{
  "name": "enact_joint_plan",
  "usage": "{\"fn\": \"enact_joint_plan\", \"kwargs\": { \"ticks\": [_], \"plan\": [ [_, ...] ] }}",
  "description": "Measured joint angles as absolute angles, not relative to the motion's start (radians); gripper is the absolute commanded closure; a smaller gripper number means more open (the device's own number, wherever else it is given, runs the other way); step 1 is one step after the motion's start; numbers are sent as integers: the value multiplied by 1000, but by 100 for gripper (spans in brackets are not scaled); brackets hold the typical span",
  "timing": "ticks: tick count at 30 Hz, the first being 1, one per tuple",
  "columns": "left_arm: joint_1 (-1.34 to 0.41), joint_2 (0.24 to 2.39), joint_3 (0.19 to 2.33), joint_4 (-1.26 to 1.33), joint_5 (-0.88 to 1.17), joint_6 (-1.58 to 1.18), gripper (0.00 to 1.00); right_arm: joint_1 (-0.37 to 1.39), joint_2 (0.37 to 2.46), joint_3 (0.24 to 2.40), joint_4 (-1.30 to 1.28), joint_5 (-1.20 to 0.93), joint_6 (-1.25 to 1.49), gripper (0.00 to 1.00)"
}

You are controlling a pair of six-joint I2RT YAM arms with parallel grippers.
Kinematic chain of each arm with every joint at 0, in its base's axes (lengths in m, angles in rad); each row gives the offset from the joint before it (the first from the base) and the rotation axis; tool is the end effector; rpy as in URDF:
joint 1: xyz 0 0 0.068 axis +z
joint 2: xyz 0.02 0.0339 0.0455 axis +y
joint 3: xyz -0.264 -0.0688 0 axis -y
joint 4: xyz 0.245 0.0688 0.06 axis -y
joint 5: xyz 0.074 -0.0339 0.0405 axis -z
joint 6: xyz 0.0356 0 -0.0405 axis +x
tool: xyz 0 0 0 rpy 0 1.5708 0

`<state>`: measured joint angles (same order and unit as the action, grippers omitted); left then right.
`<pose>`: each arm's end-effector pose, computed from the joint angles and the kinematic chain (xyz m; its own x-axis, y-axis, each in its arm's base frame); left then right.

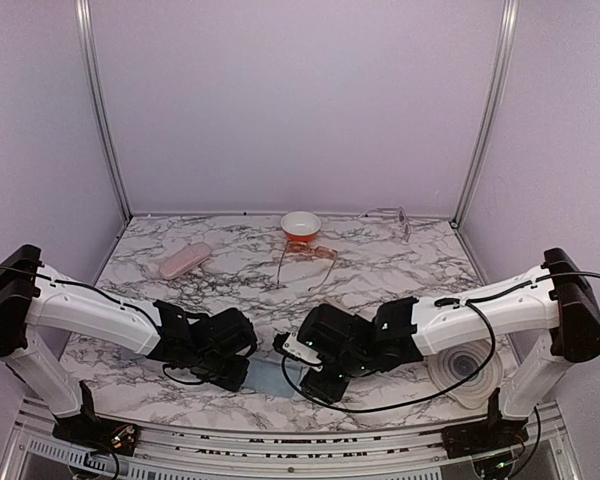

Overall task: Organize the sunglasses
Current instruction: Pick up the corner of the glasses cleaning cloth from the center of the board.

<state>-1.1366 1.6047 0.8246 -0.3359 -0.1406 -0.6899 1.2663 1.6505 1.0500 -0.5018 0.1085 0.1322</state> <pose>0.1279 -0.2640 0.1495 -0.8467 0.3280 -0.4189 0.4323 0.8831 -0.1825 0.1016 0.3103 0.1901 -0.3883 -0.7983 -0.4603 -0.8903 0.4539 -0.0363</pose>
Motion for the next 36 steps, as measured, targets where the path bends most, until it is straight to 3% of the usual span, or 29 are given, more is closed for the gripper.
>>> {"fn": "enact_joint_plan", "kwargs": {
  "ticks": [6,16,36],
  "plan": [
    [-1159,1623,842,-368,-195,-700,88,1266,1619,1035,-500,115,130,42],
    [-1178,1636,861,-398,-229,-715,100,1266,1584,1018,-484,117,131,43],
    [-1180,1552,804,-362,-186,-784,100,1266,1794,1039,-352,53,224,50]
  ]
}}
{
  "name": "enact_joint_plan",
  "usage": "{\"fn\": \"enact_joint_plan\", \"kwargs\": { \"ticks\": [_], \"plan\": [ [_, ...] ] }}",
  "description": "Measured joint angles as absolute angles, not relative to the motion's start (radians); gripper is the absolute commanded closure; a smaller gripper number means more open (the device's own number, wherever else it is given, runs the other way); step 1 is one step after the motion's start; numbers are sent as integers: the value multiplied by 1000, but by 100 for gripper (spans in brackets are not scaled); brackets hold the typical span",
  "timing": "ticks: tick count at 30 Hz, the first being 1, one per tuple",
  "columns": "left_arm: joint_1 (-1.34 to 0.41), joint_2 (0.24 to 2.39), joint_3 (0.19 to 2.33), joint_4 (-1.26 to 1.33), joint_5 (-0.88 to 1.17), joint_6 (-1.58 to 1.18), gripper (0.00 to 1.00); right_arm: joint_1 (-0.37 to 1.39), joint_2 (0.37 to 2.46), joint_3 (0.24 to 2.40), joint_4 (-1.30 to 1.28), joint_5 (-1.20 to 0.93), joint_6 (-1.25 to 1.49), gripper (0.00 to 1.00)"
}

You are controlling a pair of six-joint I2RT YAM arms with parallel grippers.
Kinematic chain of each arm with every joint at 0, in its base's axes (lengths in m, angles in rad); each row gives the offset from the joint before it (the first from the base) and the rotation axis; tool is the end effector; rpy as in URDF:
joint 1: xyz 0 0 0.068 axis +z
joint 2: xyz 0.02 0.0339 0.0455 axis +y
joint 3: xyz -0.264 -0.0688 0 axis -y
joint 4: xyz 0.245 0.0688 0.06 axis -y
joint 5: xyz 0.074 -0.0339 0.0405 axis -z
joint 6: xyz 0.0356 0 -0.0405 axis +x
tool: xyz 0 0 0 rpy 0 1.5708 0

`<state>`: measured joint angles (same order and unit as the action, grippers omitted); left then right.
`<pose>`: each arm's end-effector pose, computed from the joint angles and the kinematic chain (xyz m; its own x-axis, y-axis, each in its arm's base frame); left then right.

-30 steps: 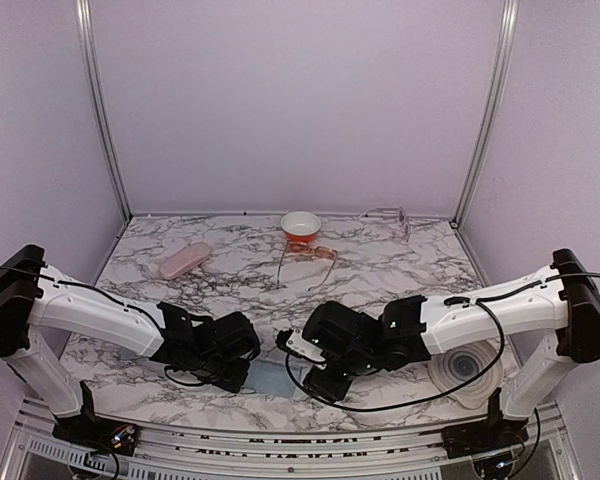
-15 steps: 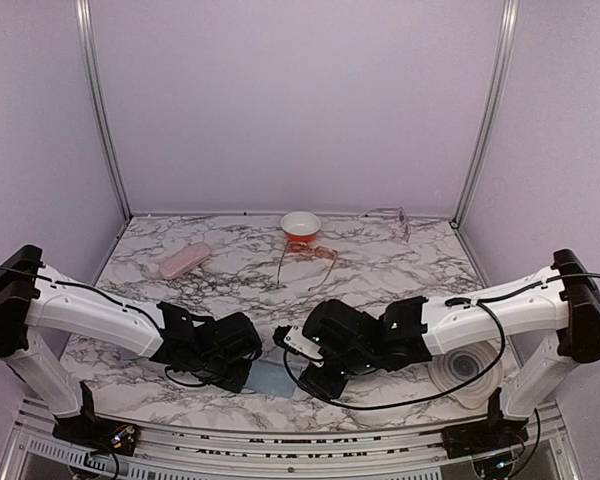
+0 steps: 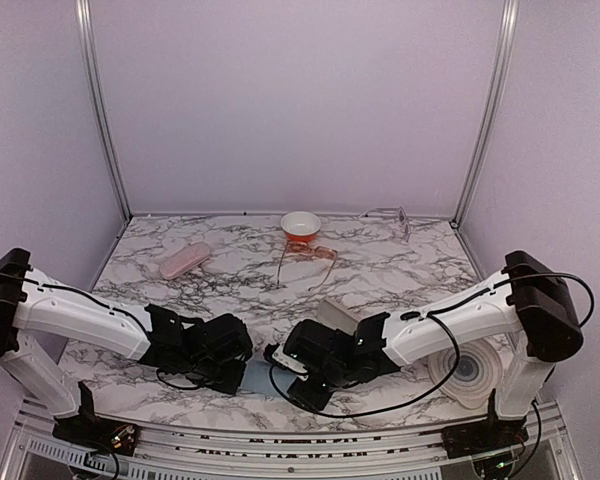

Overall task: Organize the sunglasses
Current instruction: Pick up the corner of the glasses cleaning cloth from the center of the board.

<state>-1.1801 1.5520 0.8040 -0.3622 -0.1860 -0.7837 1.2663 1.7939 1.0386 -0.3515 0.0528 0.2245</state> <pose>0.1142 -0.2600 0.1572 -0.8610 0.2688 -0.4318 0.3806 0.9036 -0.1964 0.1058 0.3304 0.1487 -0.4719 -0.7601 -0.4468 -0.8622 0.5038 0.0536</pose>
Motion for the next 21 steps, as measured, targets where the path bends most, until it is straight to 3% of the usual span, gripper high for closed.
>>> {"fn": "enact_joint_plan", "kwargs": {
  "ticks": [12,18,21],
  "plan": [
    [-1180,1550,782,-339,-180,-801,100,1279,1818,1067,-330,19,216,52],
    [-1180,1550,779,-335,-176,-801,100,1282,1849,1086,-322,27,210,59],
    [-1180,1549,771,-332,-175,-802,100,1282,1851,1087,-321,38,210,71]
  ]
}}
